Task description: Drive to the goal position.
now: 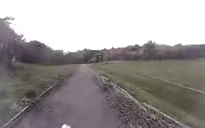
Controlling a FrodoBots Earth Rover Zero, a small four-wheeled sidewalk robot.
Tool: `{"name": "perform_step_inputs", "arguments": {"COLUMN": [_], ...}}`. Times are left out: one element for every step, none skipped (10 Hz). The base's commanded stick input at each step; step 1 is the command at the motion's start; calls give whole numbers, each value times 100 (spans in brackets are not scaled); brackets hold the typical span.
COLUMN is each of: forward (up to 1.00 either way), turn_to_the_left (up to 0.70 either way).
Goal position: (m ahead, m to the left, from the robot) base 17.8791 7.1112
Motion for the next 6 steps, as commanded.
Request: {"name": "perform_step_inputs", "arguments": {"forward": [70,70,70,70,70,70], "turn_to_the_left": [35,35,35,35,34,30]}}
